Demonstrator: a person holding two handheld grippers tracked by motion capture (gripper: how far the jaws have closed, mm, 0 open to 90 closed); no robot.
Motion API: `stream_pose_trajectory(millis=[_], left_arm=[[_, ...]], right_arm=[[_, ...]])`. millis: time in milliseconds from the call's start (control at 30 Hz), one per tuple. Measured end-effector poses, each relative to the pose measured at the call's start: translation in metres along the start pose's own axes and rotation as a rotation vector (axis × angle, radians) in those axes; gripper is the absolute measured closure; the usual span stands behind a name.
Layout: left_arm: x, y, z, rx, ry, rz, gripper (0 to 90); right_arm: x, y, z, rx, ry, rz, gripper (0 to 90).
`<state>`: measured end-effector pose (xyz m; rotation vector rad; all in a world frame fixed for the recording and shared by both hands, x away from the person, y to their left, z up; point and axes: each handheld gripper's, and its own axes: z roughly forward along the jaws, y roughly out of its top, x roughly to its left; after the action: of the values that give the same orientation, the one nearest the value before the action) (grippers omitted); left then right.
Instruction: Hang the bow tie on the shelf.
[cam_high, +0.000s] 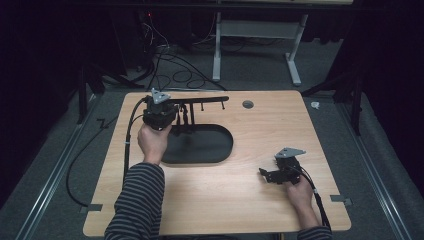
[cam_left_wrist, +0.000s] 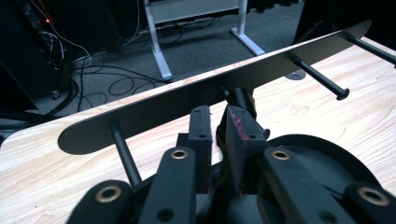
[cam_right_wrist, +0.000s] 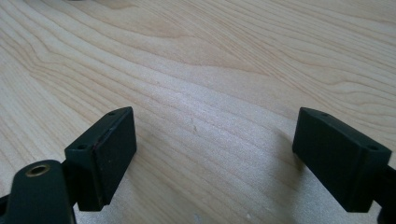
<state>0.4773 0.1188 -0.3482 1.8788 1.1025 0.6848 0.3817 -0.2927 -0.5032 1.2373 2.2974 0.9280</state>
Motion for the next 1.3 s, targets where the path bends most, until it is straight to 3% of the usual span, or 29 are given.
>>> stream_pose_trajectory(millis=[567,833,1300], left_arm=[[-0.001,-0.009,-0.027,-0.01,-0.027,0.009,60.8],[-0.003,-0.01,-0.038,-0.011,-0.031,0.025,56.8],[0.0,-0.025,-0.056,-0.03,-0.032,0.013,53.3]], right_arm=[[0.0,0.0,0.0,-0.002,0.0,-0.001,14.3],[0.0,0.0,0.0,-0.002,0.0,0.0,14.3],[0.0,0.0,0.0,-0.002,0.0,0.0,14.3]])
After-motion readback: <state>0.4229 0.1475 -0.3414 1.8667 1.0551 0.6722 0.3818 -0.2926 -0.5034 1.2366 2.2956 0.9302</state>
